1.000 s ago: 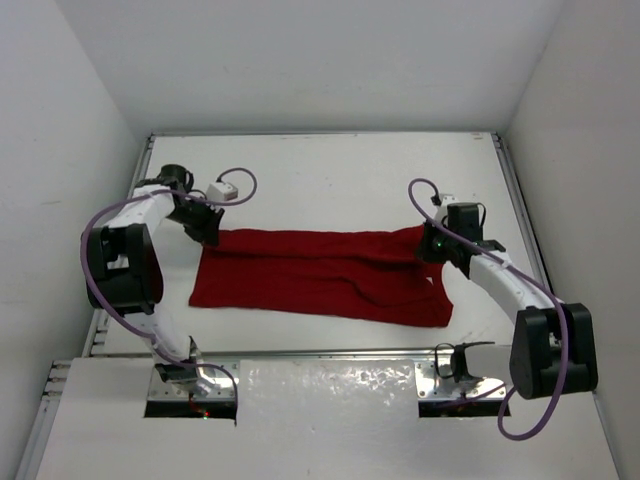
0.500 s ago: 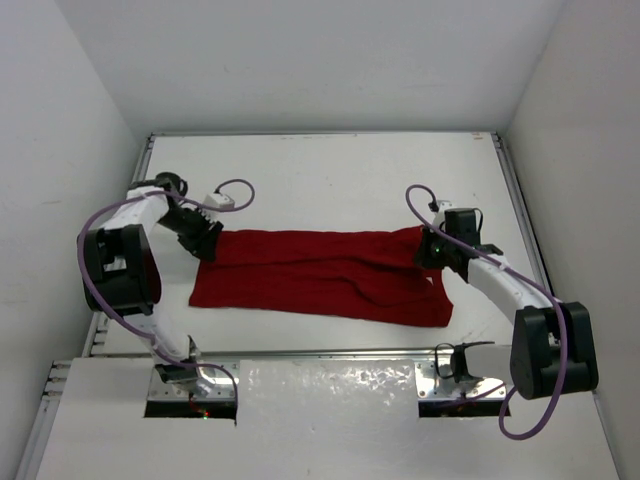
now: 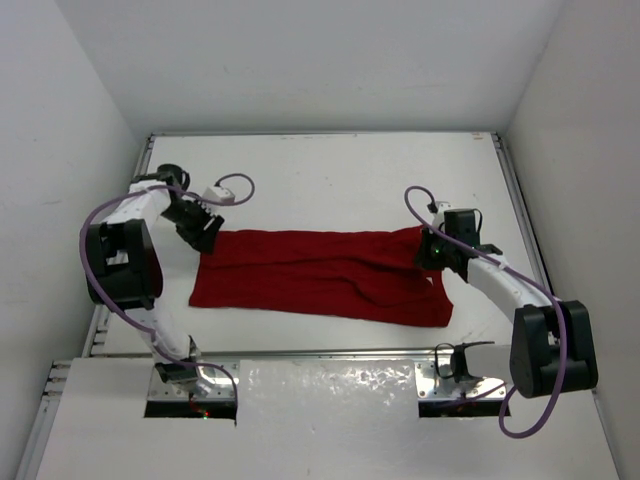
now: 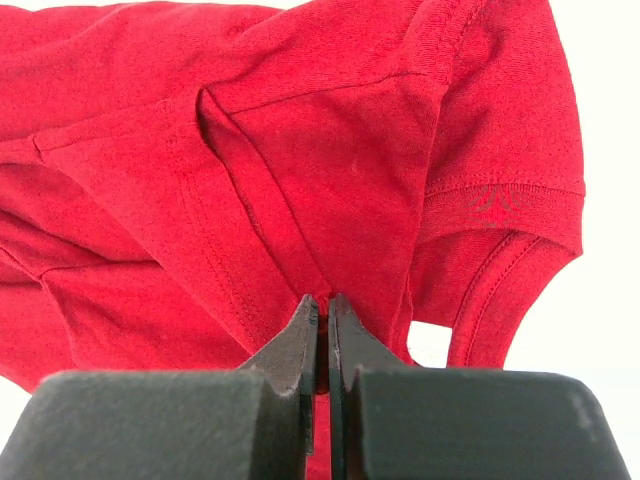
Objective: Fold and stack the t-shirts
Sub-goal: Fold the other side of the tshirt into a rectangle
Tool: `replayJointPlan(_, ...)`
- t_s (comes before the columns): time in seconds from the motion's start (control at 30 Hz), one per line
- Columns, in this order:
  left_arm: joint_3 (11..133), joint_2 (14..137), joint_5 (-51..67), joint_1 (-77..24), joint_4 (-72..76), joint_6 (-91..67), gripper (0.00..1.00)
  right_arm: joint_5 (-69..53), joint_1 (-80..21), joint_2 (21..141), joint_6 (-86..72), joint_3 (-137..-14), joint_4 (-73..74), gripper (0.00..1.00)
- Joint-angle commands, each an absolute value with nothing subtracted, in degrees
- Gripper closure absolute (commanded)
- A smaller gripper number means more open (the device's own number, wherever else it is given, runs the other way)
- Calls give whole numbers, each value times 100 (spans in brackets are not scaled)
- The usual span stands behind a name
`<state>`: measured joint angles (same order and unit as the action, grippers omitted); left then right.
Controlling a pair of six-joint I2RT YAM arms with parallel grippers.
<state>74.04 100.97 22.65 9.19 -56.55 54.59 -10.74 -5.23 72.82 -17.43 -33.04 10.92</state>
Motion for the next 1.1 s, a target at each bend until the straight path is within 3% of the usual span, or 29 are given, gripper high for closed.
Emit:
replayJointPlan(0.0,6894,9854,2145,949,-5749,6410,49,-1099,-536,7233,-1608,-3516,1037,100)
replayJointPlan(0.13,6302,9186,1847,853,-5187,7504,44,-1169,-536,7304,-1661,-3559,993,100)
replayJointPlan(0.33,6214,9299,1749,633,-5071,8234,42,-1151,-536,7278,-1635,-3560,1046,100)
replayJointPlan(0.67,6082,9712,1354,545,-5274,8394,45,-1099,-545,7321,-1635,-3551,1011,100)
replayJointPlan(0.77,5994,9721,1213,527,-4967,8210,54,-1090,-536,7374,-1635,-3630,1028,100)
replayJointPlan(0.83,6012,9721,1125,527,-4869,8087,68,-1090,-545,7392,-1635,-3673,1037,100)
replayJointPlan(0.97,6021,9756,1160,527,-4834,8025,78,-1072,-545,7400,-1608,-3718,1046,100)
replayJointPlan(1.0,6021,9747,1195,527,-4817,8007,91,-1064,-536,7400,-1608,-3726,1046,100)
replayJointPlan(1.07,6021,9738,1257,527,-4712,7902,98,-1037,-536,7400,-1608,-3744,1046,100)
